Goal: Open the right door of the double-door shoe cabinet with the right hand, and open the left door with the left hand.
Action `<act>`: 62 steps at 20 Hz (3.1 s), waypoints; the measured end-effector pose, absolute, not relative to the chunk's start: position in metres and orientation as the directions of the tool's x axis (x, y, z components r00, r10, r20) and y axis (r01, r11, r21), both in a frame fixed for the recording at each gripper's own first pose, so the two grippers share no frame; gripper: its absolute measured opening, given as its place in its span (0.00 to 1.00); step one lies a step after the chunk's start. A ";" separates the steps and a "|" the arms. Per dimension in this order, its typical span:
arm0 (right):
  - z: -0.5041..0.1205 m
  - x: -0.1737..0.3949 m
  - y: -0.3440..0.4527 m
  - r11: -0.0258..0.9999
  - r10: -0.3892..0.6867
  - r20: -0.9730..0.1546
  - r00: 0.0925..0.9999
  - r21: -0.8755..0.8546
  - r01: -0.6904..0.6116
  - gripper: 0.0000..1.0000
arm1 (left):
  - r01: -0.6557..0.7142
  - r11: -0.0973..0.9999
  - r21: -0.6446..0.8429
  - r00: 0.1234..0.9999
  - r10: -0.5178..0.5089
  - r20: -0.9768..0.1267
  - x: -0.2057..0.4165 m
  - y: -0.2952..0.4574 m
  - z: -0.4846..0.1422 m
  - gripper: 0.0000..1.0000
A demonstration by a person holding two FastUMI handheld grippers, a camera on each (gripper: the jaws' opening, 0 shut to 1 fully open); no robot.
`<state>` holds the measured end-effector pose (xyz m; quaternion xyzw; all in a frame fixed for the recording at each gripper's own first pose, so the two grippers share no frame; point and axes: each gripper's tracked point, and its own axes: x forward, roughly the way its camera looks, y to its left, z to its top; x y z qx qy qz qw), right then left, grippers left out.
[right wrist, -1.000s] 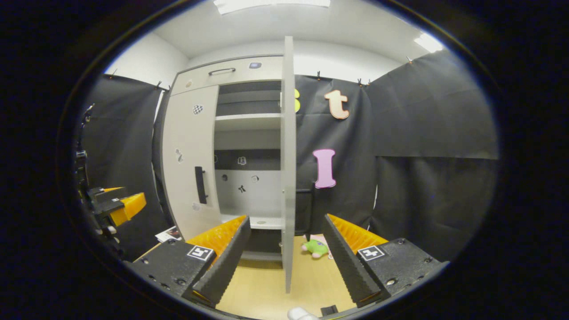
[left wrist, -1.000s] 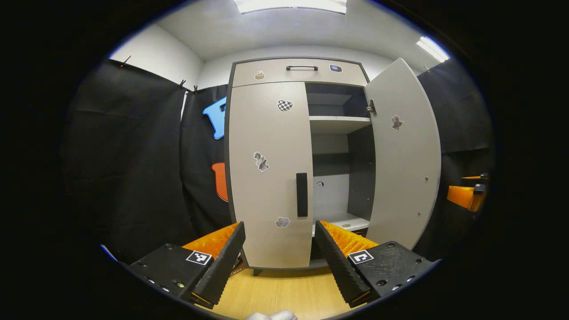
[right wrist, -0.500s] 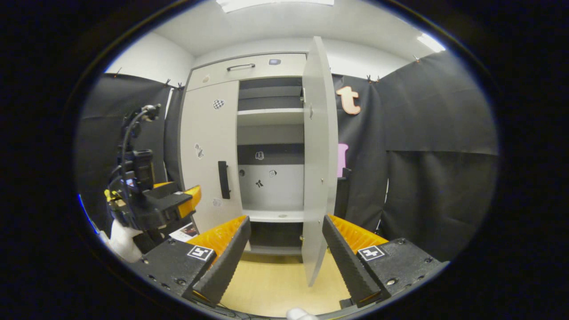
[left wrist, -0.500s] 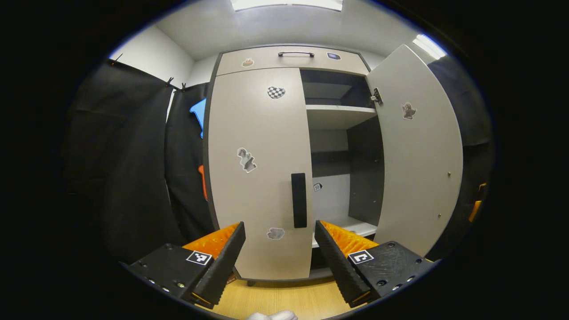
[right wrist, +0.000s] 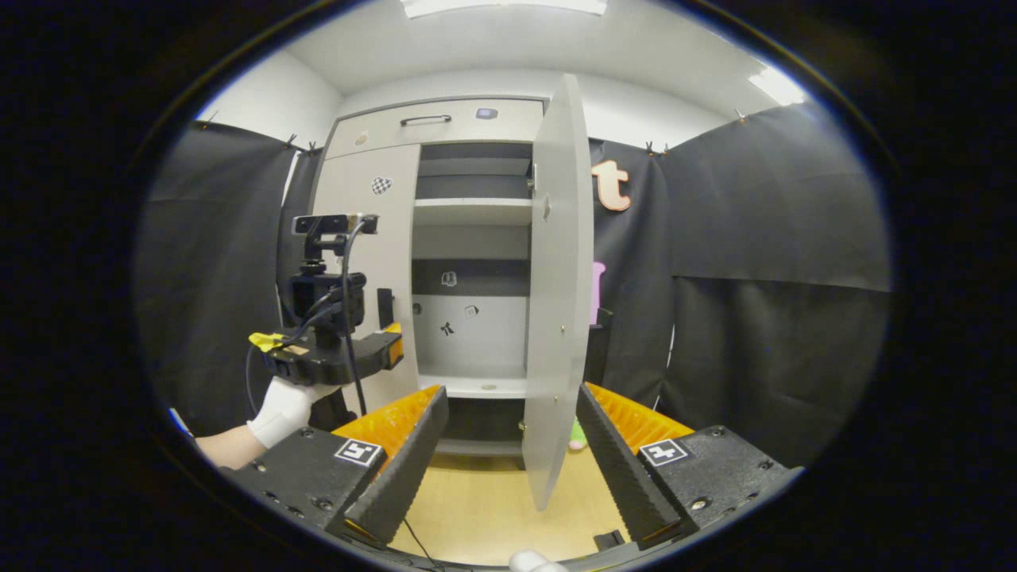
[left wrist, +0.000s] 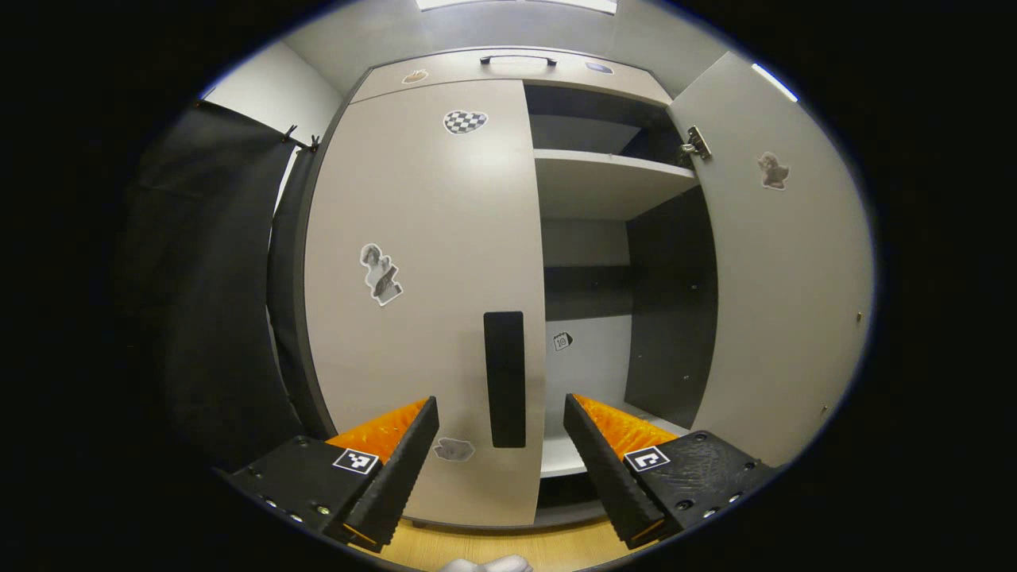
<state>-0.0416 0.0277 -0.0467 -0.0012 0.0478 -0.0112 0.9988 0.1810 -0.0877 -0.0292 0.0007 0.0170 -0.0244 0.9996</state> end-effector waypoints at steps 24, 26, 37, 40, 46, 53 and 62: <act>-0.052 -0.024 0.026 0.999 -0.024 -0.112 0.993 -0.025 0.021 1.00 | 0.064 0.998 -0.003 0.994 -0.064 -0.088 0.238 -0.091 -0.041 0.25; -0.053 -0.026 0.028 1.000 -0.016 -0.112 0.994 -0.027 0.013 1.00 | 0.079 0.997 -0.014 0.993 -0.080 -0.083 0.234 -0.091 -0.040 0.22; -0.058 -0.036 0.037 0.998 0.059 -0.107 0.992 -0.006 -0.060 1.00 | 0.114 0.993 -0.025 0.990 -0.115 -0.083 0.190 -0.081 -0.036 0.22; -0.060 -0.039 0.038 0.997 0.082 -0.107 0.991 -0.006 -0.083 1.00 | 0.105 0.994 -0.035 0.990 -0.107 -0.088 0.172 -0.072 -0.037 0.22; -0.062 -0.043 0.047 0.990 0.143 -0.109 0.984 0.001 -0.144 1.00 | 0.075 0.997 -0.013 0.992 -0.076 -0.096 0.135 -0.049 -0.036 0.21; -0.063 -0.043 0.063 0.978 0.208 -0.112 0.972 -0.005 -0.210 1.00 | 0.056 0.998 0.033 0.996 -0.054 -0.076 0.084 -0.017 -0.023 0.12; -0.061 -0.030 0.085 0.956 0.290 -0.107 0.951 -0.005 -0.292 1.00 | 0.020 1.000 -0.004 0.992 -0.020 -0.123 0.069 0.015 -0.043 0.00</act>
